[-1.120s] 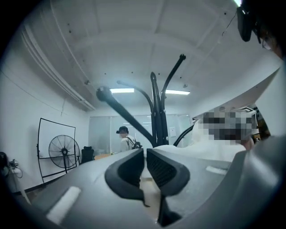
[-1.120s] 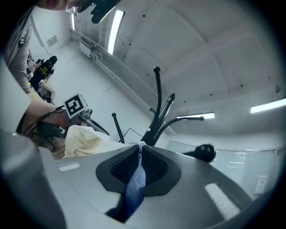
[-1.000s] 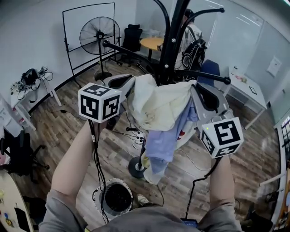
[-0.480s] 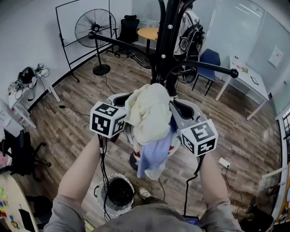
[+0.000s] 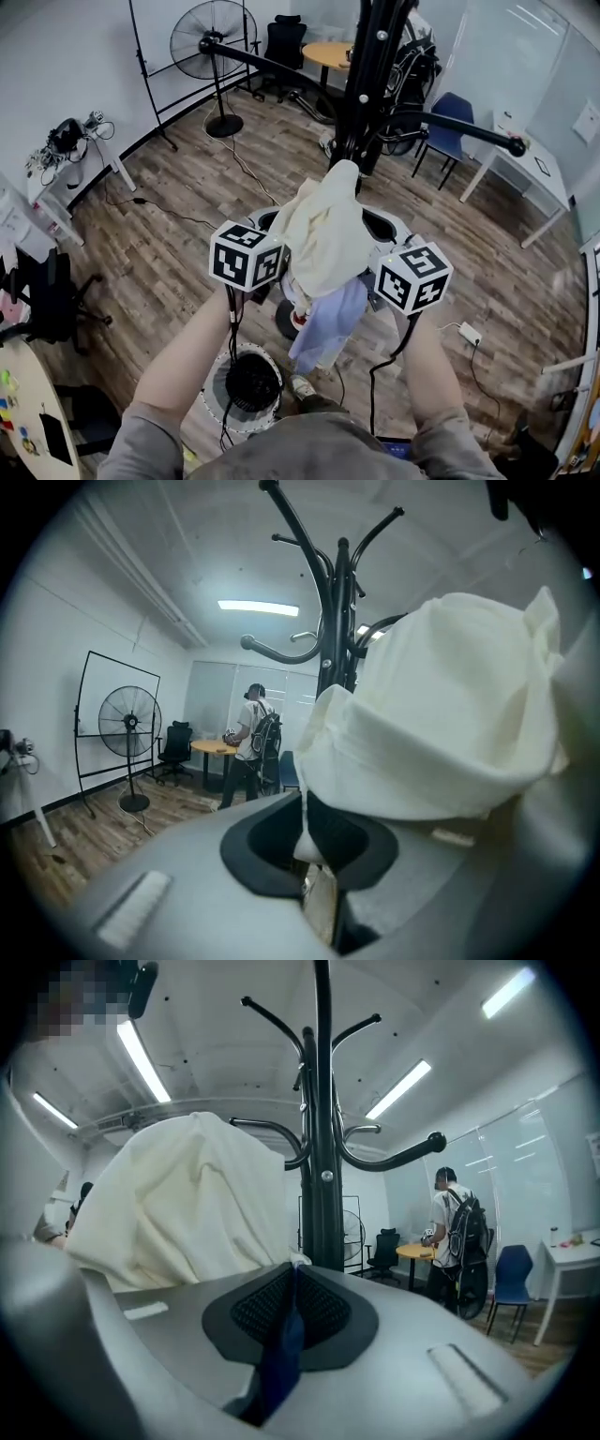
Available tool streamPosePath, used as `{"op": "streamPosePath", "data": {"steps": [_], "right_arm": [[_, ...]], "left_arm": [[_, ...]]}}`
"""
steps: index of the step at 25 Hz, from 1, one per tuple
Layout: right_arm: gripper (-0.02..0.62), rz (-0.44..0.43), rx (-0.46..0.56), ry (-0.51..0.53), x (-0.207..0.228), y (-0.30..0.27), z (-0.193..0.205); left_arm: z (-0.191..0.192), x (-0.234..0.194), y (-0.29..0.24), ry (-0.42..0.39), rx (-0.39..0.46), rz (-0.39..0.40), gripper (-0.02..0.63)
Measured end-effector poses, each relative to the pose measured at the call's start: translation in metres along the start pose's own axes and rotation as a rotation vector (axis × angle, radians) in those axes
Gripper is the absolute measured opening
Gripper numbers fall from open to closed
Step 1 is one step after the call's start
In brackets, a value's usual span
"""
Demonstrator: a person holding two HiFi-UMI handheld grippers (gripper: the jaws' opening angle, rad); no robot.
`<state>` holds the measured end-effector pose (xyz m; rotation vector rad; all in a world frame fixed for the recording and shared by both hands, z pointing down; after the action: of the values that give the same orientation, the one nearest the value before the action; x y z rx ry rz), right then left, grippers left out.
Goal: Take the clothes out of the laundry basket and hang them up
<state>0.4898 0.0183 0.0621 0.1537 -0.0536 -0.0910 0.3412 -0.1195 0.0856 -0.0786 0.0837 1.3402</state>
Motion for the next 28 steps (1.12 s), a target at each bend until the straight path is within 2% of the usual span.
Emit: {"op": "streamPosePath", "data": {"steps": [3, 6, 11, 14, 17, 22, 28], "right_arm": [[0.055, 0.025, 0.025, 0.013, -0.005, 0.005, -0.006], [0.094, 0.060, 0.015, -0.018, -0.004, 0.014, -0.013], [0.164, 0.088, 0.023, -0.048, -0.004, 0.043, -0.019], [0.174, 0.104, 0.062, -0.055, -0.005, 0.061, -0.030], [0.173, 0.106, 0.138, -0.037, -0.014, 0.074, -0.054], [0.169, 0.043, 0.240, 0.004, -0.045, 0.081, -0.098], [0.164, -0.108, 0.262, 0.027, -0.099, 0.070, -0.115]], "left_arm": [[-0.003, -0.002, 0.007, 0.036, 0.025, 0.002, 0.044], [-0.003, -0.011, 0.015, 0.110, 0.028, 0.006, 0.178], [0.006, -0.012, 0.038, 0.105, 0.006, -0.024, 0.221], [0.008, -0.008, 0.053, 0.095, 0.002, -0.050, 0.222], [-0.002, -0.005, 0.073, 0.076, 0.039, -0.074, 0.221], [-0.040, 0.006, 0.111, 0.011, 0.129, -0.114, 0.213], [-0.069, 0.025, 0.158, -0.126, 0.158, -0.161, 0.209]]}}
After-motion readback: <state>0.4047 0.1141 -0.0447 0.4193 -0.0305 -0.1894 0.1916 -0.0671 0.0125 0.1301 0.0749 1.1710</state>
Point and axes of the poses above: the fingertips, and each gripper's own axes: y backward along the fingers, x to its right, z out of its underside, the point moved 9 cm from there along y, backward along the fingers, and after that the axes turned 14 degrees about x, right-handed, at the moved point
